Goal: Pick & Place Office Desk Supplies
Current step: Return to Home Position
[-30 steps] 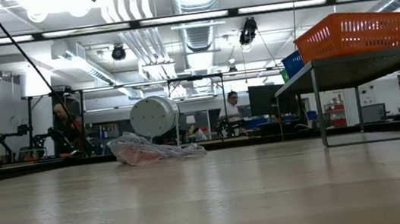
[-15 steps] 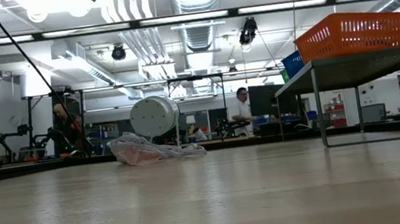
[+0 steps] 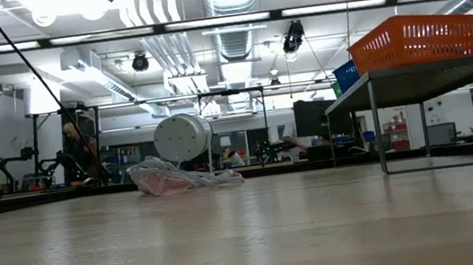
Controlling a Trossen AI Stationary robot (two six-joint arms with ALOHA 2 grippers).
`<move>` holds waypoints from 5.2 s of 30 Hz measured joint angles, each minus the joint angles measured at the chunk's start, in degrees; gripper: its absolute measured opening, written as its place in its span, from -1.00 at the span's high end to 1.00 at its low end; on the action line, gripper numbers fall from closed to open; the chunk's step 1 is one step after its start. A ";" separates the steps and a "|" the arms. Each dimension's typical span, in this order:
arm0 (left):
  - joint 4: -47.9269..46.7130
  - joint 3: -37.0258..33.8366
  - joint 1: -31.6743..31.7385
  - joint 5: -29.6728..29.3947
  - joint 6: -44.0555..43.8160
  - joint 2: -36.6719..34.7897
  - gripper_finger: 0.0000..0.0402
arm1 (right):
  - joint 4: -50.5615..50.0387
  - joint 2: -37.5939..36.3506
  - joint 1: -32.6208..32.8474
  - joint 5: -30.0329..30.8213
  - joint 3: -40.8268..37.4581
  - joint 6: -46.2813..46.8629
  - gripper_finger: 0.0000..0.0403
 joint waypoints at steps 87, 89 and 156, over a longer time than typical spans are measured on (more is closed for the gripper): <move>-8.64 -48.57 -65.27 -59.14 -12.64 -30.59 -0.06 | -20.02 -17.76 -0.18 -21.42 0.05 10.98 0.07; -5.47 -53.03 -65.40 -59.16 -13.74 -32.84 -0.06 | -20.01 -17.76 -0.19 -21.42 0.05 11.04 0.07; 42.43 -87.63 -0.61 23.05 46.29 -76.78 -0.05 | -19.99 -17.78 -0.20 -21.40 0.07 11.00 0.07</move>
